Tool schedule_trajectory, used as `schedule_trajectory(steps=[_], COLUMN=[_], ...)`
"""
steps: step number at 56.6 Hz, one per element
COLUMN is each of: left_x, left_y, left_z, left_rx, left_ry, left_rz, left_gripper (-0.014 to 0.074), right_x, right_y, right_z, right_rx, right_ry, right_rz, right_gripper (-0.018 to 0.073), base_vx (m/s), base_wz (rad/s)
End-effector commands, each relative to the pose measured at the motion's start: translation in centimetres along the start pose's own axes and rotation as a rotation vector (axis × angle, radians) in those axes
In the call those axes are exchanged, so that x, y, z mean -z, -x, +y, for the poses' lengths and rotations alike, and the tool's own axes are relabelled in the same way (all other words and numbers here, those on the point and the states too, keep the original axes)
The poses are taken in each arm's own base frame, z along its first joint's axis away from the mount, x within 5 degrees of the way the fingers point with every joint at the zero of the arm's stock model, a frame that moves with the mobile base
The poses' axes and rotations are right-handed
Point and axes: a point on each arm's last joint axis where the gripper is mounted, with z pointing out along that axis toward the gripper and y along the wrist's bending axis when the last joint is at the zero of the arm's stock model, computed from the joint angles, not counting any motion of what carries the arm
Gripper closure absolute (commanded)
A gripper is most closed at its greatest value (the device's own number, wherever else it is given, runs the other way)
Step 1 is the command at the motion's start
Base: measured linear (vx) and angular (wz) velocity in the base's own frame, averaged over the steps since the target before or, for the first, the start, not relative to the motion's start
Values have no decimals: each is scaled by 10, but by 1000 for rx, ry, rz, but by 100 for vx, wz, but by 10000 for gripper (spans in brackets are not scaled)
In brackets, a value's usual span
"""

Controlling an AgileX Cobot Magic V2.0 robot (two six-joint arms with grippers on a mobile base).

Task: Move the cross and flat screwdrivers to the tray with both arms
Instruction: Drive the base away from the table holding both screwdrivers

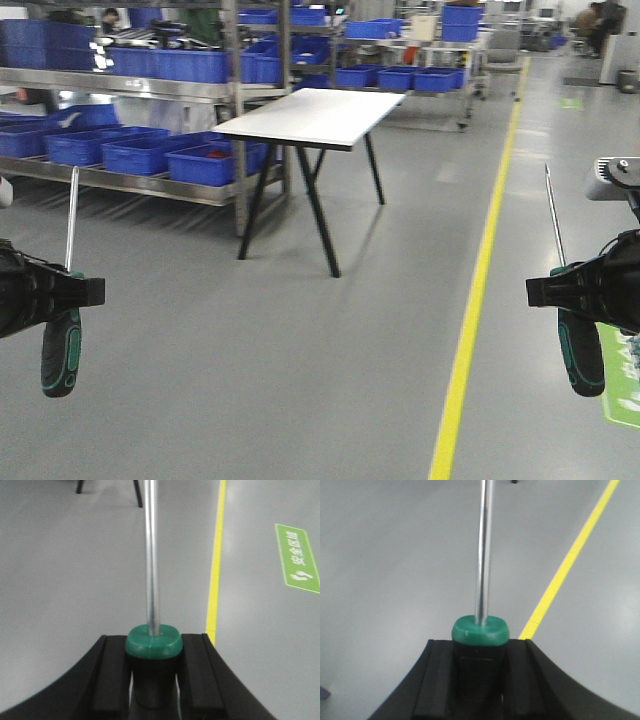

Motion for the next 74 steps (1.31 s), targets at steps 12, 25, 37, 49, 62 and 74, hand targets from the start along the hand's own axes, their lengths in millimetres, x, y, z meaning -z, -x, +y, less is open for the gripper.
schedule_trajectory(steps=[12, 25, 37, 49, 62, 74], left_x=[17, 17, 17, 17, 17, 17], left_y=[20, 20, 20, 20, 20, 20], left_z=[-4, -4, -4, -4, -4, -4], left_rx=[10, 10, 10, 10, 10, 10], left_ry=[-8, -8, -9, -9, -9, -9], left_rz=[-144, -144, -145, -145, -145, -145], left_gripper=[600, 600, 600, 600, 600, 600], right_x=[18, 18, 18, 18, 18, 18], right_y=[17, 16, 16, 16, 15, 14], right_z=[1, 1, 1, 1, 1, 1], right_rx=[2, 2, 2, 2, 2, 2], right_ry=[-3, -2, -2, -2, -1, -1], right_rz=[-137, -129, -129, -129, -117, -110], right_gripper=[568, 568, 568, 568, 568, 568], base_vx=[18, 21, 25, 30, 36, 40], base_wz=[-44, -38, -27, -12, 7, 27])
